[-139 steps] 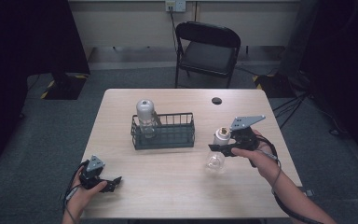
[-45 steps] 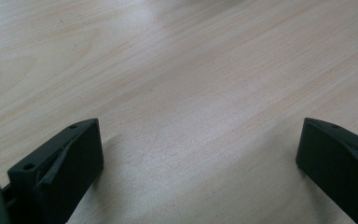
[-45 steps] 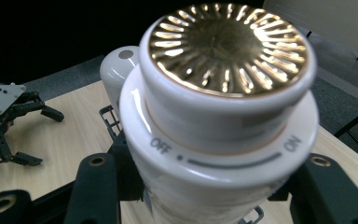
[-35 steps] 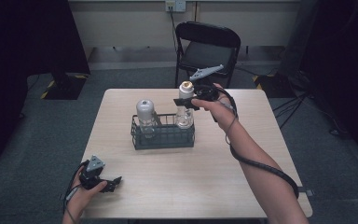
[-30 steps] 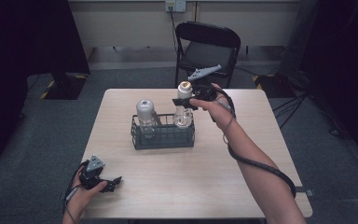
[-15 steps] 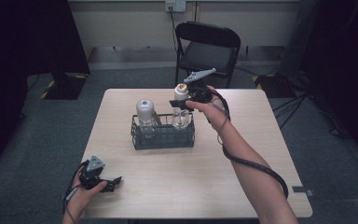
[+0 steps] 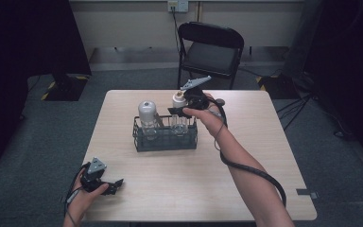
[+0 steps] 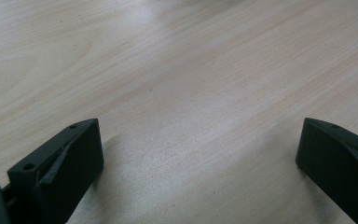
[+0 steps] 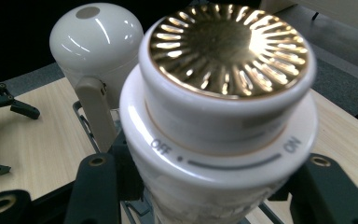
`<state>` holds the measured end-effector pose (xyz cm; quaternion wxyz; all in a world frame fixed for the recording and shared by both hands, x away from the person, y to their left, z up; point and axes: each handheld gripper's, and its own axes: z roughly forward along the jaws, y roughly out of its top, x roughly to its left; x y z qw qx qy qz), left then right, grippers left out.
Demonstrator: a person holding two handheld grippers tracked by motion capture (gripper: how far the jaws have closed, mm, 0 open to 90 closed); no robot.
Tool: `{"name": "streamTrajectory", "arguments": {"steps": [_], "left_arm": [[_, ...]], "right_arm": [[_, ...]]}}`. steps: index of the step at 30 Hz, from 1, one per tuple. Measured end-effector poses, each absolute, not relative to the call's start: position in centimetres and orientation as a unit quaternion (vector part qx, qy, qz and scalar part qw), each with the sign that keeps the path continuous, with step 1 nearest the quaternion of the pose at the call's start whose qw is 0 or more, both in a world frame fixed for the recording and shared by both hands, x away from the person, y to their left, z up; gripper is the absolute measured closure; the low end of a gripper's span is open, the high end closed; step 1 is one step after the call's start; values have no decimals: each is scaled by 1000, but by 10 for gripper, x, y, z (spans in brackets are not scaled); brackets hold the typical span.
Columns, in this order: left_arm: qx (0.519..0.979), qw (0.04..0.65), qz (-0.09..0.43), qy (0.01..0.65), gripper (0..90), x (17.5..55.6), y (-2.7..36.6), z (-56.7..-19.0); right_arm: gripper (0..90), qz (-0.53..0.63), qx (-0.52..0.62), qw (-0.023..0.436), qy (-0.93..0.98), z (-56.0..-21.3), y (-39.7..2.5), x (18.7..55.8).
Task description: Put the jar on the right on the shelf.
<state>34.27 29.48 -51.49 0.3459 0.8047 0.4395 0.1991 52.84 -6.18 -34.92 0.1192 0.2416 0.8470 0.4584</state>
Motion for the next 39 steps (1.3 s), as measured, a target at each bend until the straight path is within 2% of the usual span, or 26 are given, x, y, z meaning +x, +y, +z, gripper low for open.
{"name": "streamTrajectory", "arguments": {"steps": [30, 39], "left_arm": [[805, 345, 200, 439, 2, 343, 295, -515], [805, 345, 200, 439, 2, 343, 295, -515]], "right_arm": [[453, 453, 234, 122, 852, -371, -52, 528], [413, 447, 238, 130, 852, -372, -51, 526]]}}
